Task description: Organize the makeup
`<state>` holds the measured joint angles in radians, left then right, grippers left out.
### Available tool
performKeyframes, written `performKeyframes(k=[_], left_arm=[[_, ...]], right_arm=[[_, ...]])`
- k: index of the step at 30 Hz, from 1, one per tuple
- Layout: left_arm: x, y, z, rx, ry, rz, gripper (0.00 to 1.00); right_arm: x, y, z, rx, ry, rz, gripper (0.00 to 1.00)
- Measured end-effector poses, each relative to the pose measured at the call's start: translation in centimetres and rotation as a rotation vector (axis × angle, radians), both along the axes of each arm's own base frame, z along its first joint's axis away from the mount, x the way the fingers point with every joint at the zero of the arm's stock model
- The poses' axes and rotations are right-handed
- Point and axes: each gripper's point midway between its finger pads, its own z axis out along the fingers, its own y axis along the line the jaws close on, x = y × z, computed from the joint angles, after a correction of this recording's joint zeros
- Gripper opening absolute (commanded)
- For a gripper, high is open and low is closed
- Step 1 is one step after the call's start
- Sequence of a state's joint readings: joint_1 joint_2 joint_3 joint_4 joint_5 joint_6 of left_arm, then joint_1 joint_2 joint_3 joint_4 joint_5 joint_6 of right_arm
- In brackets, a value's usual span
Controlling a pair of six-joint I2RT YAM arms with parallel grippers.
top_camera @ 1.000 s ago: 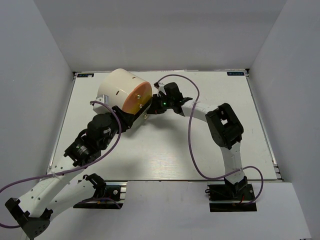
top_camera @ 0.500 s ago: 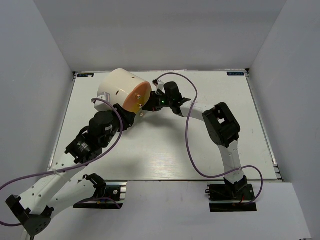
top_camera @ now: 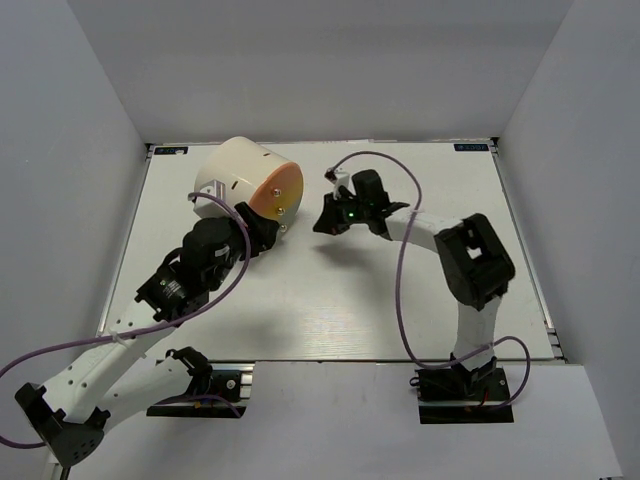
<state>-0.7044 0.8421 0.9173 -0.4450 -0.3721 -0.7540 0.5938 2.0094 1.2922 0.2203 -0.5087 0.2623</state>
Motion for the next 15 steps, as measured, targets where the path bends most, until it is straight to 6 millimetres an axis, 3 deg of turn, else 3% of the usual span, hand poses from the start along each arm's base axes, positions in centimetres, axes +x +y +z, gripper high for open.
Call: performKeyframes(k=[1, 2, 4, 6, 7, 10, 12, 15], left_arm=[[0.0, 0.0, 0.1, -0.003, -0.005, -0.001, 0.72], [0.1, -0.1, 0.3, -0.007, -0.010, -0.003, 0.76], [0.1, -0.2, 0.5, -0.010, -0.018, -0.007, 0.86], [0.2, -0.4, 0.6, -0.013, -0.024, -0.013, 0.90], [0.3, -0.5, 0.7, -0.014, -0.025, -0.019, 0.90], [0.6, -1.1, 0.6, -0.010, -0.030, -0.037, 0.92], [0.9, -1.6, 0.3, 0.001, -0.027, -0.054, 0.92], [1.1, -2.2, -0.1, 0.014, -0.022, -0.078, 0.93]], right_arm=[[-0.3, -1.4, 0.4, -0.019, -0.016, -0.003, 0.16], [-0.7, -2.7, 1.0, -0.033, -0.033, -0.003, 0.47], [-0.8, -4.7, 3.2, -0.044, -0.074, -0.007, 0.73], [0.1, -6.4, 5.8, -0.057, -0.134, -0.041, 0.80], [0.6, -7.2, 7.2, -0.066, -0.162, -0.069, 0.88], [1.9, -8.7, 10.3, -0.104, -0.213, -0.150, 0.89], [2.5, -9.7, 11.3, -0.134, -0.233, -0.199, 0.89], [2.2, -11.5, 11.1, -0.182, -0.235, -0.253, 0.89]])
